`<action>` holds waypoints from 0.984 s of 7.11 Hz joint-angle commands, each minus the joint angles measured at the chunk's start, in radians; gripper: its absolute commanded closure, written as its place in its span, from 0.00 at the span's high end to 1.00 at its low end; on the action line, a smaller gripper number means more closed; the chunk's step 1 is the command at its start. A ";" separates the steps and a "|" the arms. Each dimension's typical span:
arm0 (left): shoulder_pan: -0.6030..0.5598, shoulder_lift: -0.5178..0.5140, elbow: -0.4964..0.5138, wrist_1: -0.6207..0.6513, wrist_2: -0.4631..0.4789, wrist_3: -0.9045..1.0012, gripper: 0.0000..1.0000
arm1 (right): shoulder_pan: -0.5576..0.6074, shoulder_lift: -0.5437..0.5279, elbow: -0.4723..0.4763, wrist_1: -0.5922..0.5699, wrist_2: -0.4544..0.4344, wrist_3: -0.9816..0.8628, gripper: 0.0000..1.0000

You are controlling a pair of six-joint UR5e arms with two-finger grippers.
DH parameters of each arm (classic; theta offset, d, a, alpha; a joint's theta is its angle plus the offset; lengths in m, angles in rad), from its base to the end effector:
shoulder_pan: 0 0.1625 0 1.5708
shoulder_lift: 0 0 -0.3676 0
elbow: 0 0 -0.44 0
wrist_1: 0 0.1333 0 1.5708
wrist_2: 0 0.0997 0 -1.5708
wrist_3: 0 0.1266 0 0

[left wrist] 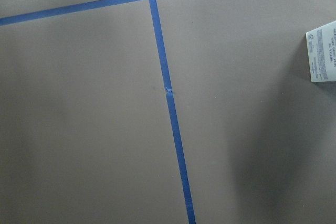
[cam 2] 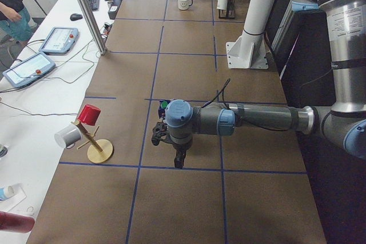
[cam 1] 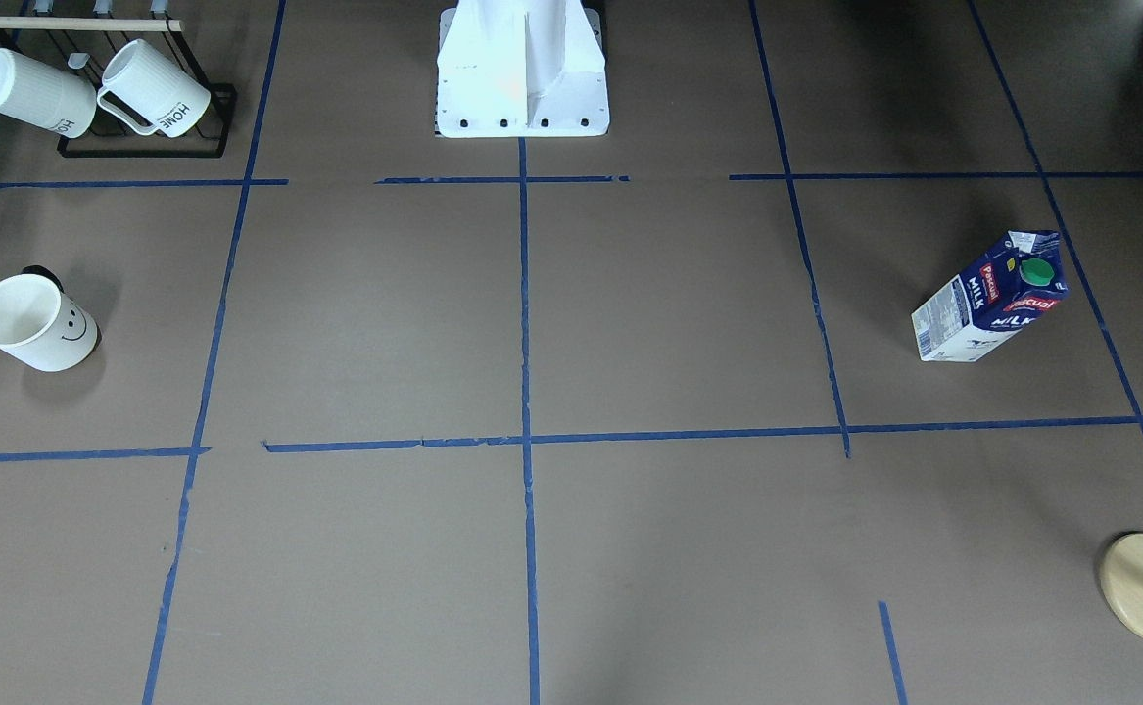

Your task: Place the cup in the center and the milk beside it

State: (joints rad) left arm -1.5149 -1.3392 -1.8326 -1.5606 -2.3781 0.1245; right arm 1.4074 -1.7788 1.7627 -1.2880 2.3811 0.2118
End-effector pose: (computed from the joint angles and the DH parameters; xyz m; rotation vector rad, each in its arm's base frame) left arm -0.0163 -0.4585 0.5925 0.0466 0.8073 0.1786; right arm -0.0376 -0.4835 0.5872 0.0972 -0.8379 -0.0625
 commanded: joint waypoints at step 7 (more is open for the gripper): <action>-0.001 0.008 0.001 0.004 -0.007 0.000 1.00 | -0.333 0.084 -0.057 0.225 -0.149 0.343 0.99</action>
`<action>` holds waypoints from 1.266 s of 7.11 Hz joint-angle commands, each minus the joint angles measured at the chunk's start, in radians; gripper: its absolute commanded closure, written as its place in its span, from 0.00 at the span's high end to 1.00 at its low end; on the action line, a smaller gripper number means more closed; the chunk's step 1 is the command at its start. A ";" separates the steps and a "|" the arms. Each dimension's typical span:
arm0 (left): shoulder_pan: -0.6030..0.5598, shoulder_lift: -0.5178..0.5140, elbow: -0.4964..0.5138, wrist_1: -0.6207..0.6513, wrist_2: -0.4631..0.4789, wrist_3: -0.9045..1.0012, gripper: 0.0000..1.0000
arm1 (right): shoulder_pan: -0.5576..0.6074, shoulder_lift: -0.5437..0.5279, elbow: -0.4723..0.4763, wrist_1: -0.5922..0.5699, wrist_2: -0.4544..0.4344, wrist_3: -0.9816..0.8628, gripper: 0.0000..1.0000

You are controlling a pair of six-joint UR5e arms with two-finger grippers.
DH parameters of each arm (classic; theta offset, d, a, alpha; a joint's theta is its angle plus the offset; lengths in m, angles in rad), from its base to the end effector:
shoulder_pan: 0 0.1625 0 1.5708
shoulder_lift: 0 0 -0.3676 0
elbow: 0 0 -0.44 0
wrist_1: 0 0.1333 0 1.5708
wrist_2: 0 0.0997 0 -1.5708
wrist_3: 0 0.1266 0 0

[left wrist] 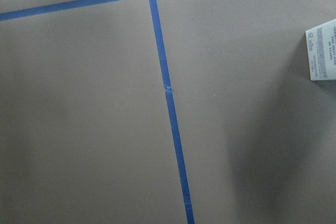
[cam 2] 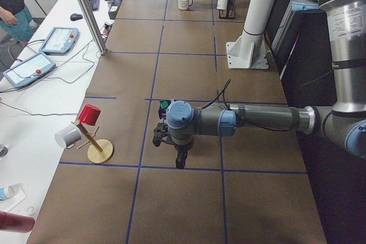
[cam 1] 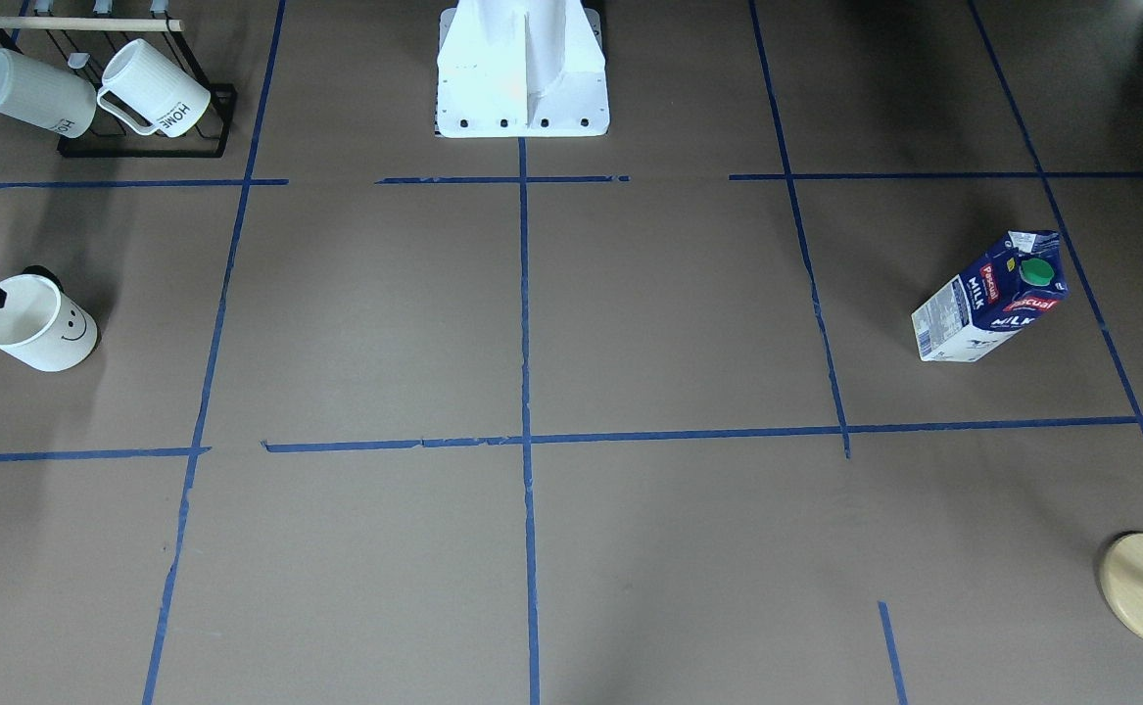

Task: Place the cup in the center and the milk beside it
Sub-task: 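Reach the right gripper down to the white mug and grasp its rim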

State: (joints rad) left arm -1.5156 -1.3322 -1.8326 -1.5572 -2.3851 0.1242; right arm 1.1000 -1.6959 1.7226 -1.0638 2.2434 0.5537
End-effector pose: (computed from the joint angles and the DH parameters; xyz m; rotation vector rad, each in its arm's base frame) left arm -0.0161 -0.4551 0.5954 0.0372 0.8146 0.1733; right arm -0.1920 -0.4972 0.5500 0.1255 -0.8228 -0.1014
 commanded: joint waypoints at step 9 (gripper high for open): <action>0.002 -0.007 0.012 -0.007 -0.003 0.000 1.00 | -0.051 0.094 -0.094 -0.002 0.002 0.003 0.01</action>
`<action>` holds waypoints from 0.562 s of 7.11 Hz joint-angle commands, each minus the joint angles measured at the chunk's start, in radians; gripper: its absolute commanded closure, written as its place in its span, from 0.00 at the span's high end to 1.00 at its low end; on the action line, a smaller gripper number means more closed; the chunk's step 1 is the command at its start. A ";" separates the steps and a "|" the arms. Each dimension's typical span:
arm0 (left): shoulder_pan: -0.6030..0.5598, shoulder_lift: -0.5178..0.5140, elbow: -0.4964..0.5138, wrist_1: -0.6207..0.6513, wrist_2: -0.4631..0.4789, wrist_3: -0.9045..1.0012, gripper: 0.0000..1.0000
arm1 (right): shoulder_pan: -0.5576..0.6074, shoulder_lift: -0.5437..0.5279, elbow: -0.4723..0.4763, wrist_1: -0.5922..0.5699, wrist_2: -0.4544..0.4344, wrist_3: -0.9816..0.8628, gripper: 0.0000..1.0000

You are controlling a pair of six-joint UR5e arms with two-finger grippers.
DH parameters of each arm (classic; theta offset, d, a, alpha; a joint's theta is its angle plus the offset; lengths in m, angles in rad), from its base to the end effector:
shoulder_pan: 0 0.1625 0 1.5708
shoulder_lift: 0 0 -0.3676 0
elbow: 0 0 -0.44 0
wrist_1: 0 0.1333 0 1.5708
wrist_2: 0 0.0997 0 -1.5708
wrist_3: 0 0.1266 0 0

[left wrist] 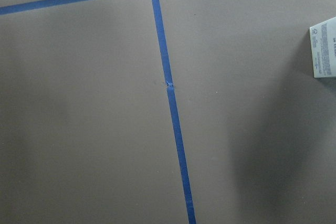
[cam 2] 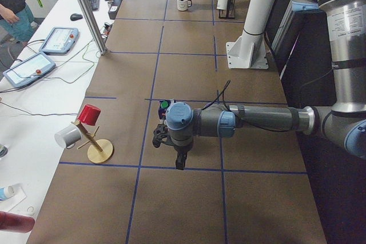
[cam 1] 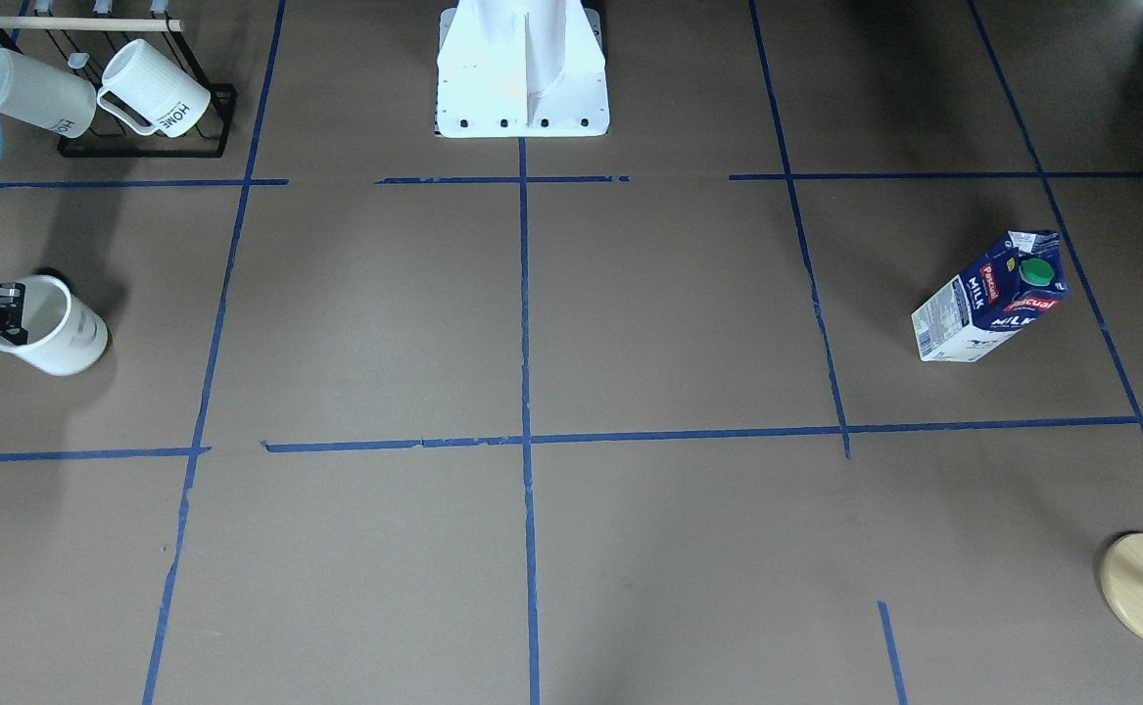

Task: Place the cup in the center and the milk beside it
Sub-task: 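Reach the right gripper down to the white mug and grasp its rim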

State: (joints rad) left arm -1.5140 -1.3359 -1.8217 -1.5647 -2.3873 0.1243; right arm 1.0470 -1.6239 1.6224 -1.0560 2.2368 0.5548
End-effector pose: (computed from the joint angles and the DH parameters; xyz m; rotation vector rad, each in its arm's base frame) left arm -0.0151 -0.4565 0.5987 0.0369 0.8168 0.1750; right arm -0.2305 -0.5092 0.5680 0.0895 -0.8120 -0.1416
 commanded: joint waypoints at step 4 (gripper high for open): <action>0.002 -0.005 -0.004 -0.001 -0.001 0.000 1.00 | -0.030 0.402 0.004 -0.403 0.029 0.111 0.00</action>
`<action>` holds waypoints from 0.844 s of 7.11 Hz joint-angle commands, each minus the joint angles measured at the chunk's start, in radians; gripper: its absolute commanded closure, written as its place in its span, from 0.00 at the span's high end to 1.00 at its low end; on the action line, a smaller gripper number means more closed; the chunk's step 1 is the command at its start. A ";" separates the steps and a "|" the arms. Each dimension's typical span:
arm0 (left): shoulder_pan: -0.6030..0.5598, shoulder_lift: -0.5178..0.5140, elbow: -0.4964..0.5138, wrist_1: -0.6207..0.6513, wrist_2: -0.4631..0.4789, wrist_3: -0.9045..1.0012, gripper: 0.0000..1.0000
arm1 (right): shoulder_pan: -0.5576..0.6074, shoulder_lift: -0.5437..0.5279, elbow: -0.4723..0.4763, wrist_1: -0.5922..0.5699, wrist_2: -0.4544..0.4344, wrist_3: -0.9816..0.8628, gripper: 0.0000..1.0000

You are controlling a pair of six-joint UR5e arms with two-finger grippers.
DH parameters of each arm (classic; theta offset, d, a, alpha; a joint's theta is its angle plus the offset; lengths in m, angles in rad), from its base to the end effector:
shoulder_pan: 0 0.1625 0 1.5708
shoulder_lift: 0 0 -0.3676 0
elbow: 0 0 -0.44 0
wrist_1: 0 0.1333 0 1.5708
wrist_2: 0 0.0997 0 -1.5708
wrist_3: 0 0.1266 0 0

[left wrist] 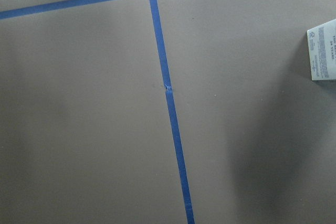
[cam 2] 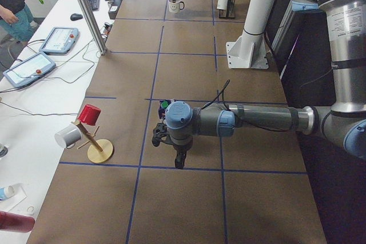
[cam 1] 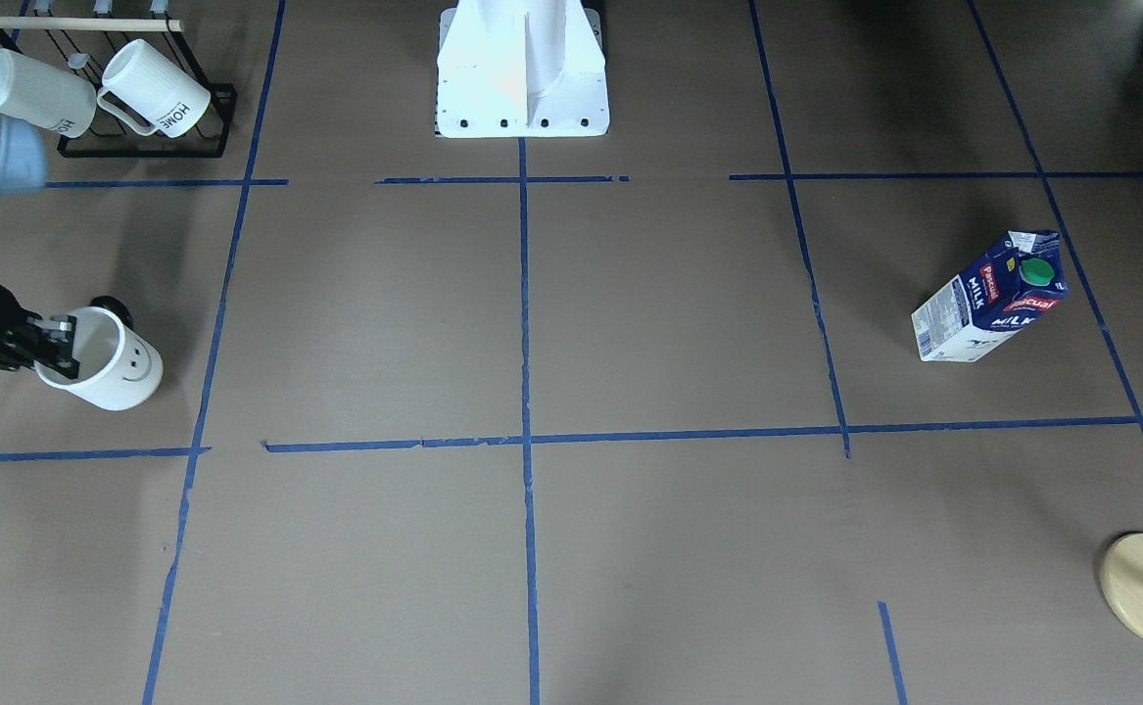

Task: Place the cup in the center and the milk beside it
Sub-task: 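Carry the white mug with the right gripper to the table center and lower it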

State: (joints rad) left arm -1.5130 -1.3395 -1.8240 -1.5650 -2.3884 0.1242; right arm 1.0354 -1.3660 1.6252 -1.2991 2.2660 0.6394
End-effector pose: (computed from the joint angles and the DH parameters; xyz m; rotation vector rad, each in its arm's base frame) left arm -0.0145 -0.4583 0.5956 0.0424 0.8178 0.1783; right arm -0.2792 -0.5730 0.4430 0.0477 -0.8460 -0.0868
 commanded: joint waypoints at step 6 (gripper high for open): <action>0.002 -0.001 -0.004 -0.001 -0.002 0.000 1.00 | -0.325 0.617 -0.278 -0.183 -0.238 0.589 0.02</action>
State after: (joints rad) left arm -1.5110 -1.3419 -1.8284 -1.5662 -2.3887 0.1243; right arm 0.7473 -0.8217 1.4152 -1.4834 2.0549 1.1729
